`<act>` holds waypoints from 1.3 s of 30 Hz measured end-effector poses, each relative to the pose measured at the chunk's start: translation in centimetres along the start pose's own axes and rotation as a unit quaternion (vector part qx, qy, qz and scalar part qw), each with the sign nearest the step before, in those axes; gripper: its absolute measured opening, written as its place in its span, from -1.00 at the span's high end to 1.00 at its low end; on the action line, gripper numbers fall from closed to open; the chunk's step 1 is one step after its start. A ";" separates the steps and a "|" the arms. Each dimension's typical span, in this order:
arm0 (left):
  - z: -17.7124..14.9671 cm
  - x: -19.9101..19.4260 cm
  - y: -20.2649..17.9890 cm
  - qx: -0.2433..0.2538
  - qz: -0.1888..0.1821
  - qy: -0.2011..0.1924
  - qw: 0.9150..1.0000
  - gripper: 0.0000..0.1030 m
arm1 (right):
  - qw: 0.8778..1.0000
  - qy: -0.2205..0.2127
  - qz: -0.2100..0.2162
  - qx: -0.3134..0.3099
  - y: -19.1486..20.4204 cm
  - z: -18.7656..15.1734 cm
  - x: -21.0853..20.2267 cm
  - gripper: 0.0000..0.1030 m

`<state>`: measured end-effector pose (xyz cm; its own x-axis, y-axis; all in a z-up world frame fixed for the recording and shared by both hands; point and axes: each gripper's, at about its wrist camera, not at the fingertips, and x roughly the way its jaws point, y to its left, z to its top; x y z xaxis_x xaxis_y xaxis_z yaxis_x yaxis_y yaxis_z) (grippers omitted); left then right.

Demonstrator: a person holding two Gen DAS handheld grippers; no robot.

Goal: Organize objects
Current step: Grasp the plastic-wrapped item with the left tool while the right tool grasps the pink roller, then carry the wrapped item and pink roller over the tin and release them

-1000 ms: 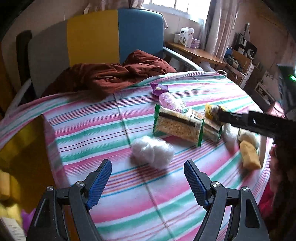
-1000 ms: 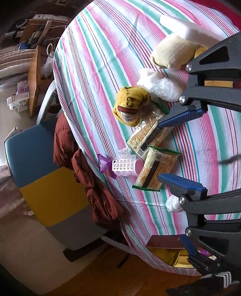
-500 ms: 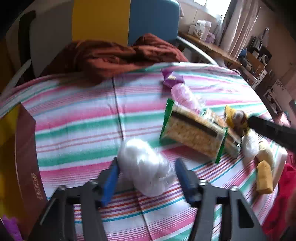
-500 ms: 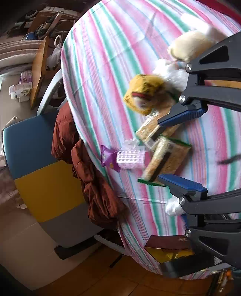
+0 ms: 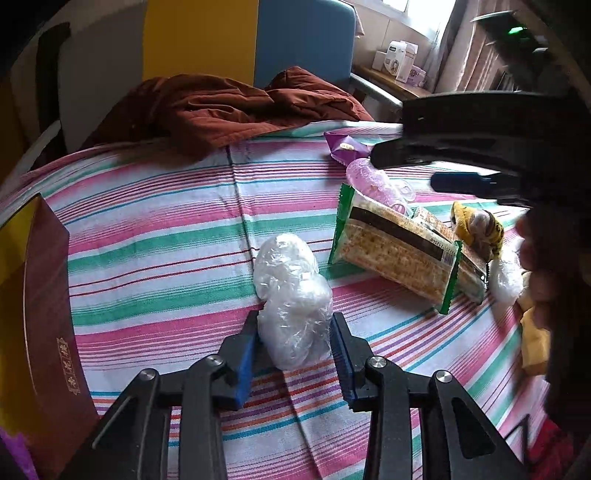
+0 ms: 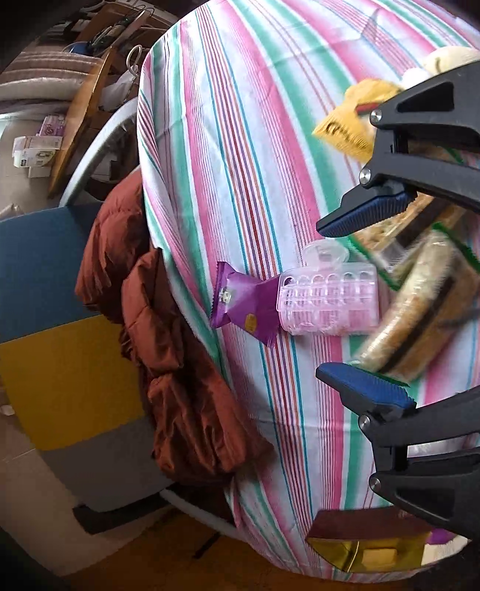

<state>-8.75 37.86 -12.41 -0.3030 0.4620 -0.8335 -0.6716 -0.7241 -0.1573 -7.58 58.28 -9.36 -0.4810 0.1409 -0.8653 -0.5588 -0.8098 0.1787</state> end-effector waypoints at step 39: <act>-4.1 -13.6 6.1 -0.041 0.012 -0.112 0.993 0.33 | 0.971 -0.056 0.178 -0.152 10.6 -4.7 -7.5 -0.16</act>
<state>-5.95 25.09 -4.25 -0.4674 0.5393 -0.7005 -0.6080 -0.7713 -0.1882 -6.72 45.95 -3.21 -0.6871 -0.1312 -0.7146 -0.1262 -0.9470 0.2952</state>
